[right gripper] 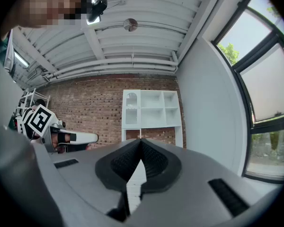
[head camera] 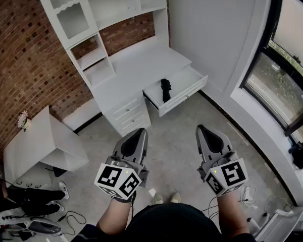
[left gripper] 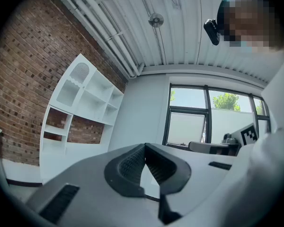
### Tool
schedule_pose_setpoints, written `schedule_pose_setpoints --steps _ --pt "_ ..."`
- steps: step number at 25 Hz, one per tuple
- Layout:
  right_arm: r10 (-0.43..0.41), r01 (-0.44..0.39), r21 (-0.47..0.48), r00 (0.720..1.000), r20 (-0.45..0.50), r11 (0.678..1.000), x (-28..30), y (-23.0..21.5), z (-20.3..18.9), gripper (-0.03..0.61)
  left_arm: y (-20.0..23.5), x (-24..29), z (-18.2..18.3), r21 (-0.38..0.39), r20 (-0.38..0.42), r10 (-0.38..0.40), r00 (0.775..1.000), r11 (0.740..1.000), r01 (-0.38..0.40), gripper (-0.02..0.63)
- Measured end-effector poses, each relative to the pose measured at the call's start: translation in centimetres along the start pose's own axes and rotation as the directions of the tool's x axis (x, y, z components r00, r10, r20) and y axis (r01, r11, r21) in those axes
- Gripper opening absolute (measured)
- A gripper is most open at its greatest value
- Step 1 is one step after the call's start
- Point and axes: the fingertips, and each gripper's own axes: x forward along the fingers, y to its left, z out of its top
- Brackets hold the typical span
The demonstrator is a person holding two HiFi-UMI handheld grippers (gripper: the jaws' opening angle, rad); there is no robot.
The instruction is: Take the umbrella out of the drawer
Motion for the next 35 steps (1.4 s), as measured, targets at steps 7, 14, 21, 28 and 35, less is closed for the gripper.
schedule_pose_setpoints --steps 7,14,21,28,35 --pt "0.017 -0.017 0.017 1.0 0.002 1.0 -0.7 -0.7 0.1 0.004 -1.0 0.3 -0.1 0.004 -0.01 0.004 1.0 1.0 -0.004 0.006" --pt "0.016 -0.017 0.053 0.999 0.028 0.998 -2.0 -2.7 0.0 0.005 -2.0 1.1 -0.1 0.019 -0.002 0.024 1.0 1.0 -0.024 0.006" --pt "0.007 -0.01 0.09 0.999 0.038 0.996 -2.9 -5.2 -0.9 0.004 -3.6 2.4 -0.8 0.043 -0.01 0.032 0.999 0.999 -0.032 0.006" --pt "0.011 -0.014 0.103 0.999 0.034 0.995 -2.6 -6.7 -1.0 0.005 -3.7 4.0 -1.1 0.042 -0.016 0.042 0.999 0.998 -0.041 0.006" --pt "0.006 -0.009 0.101 1.0 0.026 0.995 -0.2 -8.0 -1.9 0.005 -2.1 6.6 -1.5 0.04 -0.015 0.033 0.999 0.999 -0.033 0.006"
